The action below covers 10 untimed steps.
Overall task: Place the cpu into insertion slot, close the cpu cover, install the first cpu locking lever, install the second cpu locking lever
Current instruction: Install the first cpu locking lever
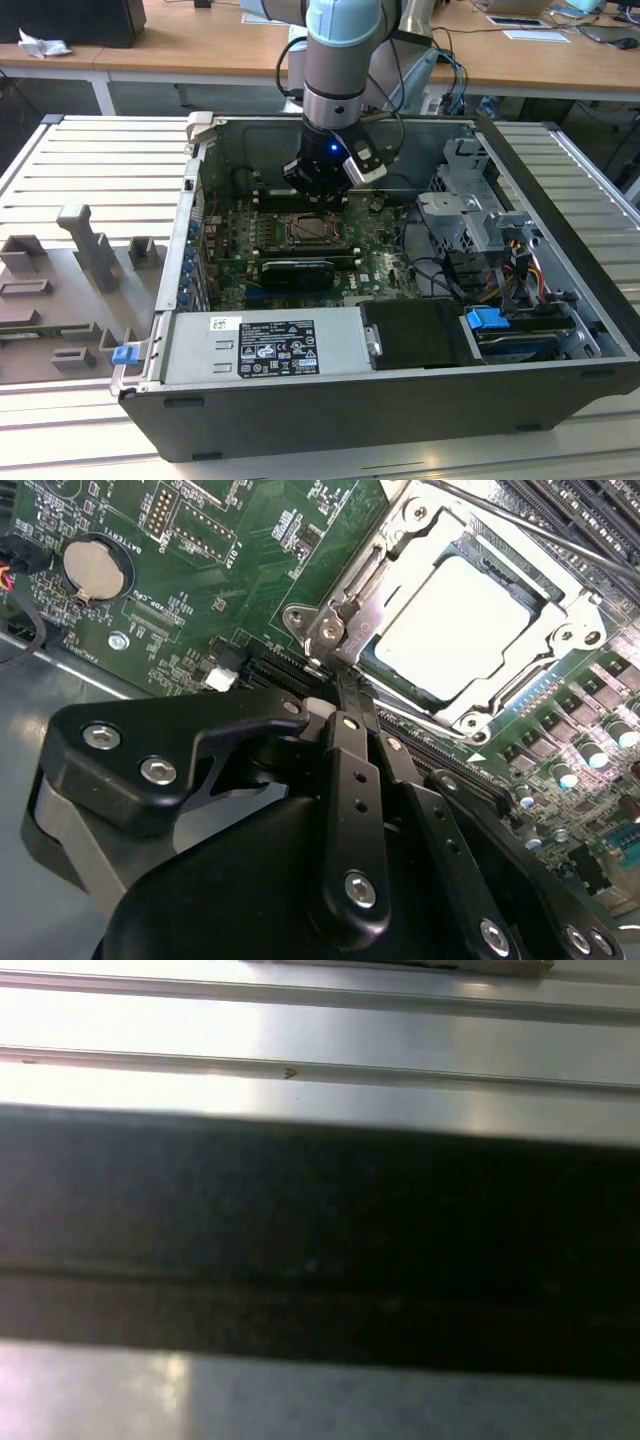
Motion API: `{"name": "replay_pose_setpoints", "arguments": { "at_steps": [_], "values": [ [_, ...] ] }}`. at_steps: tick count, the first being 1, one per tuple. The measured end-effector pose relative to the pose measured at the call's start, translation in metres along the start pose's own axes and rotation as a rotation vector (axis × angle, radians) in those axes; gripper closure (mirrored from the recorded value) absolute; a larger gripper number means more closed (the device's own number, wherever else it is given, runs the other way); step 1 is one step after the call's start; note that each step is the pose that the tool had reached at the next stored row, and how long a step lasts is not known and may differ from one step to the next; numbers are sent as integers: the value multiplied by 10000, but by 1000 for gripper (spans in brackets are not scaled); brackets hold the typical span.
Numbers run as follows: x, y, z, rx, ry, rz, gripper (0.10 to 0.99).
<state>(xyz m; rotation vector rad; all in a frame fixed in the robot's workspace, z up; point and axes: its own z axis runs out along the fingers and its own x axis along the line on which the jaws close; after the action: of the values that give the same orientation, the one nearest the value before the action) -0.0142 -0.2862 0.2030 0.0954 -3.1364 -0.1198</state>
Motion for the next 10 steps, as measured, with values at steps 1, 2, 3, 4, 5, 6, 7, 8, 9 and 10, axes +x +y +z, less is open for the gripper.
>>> {"name": "replay_pose_setpoints", "arguments": {
  "at_steps": [1, 2, 3, 4, 5, 6, 7, 8, 9, 10],
  "values": [
    [-1, 0, 0, 1, 1, -1, 980],
    [0, 0, -4, 2, 0, -1, 980],
    [-1, 1, -10, 0, -2, -2, 980],
    [-1, 2, -21, -1, -2, -2, 980],
    [-1, 2, -27, -1, -1, -2, 980],
    [-1, 3, -27, -2, -2, -2, 980],
    [-2, 3, -25, 15, -3, -2, 980],
    [-1, 2, -22, 58, 2, -2, 980],
    [-1, 1, -17, 104, 7, -2, 980],
    [-1, 1, -15, 122, 9, -3, 980]
  ]
}}
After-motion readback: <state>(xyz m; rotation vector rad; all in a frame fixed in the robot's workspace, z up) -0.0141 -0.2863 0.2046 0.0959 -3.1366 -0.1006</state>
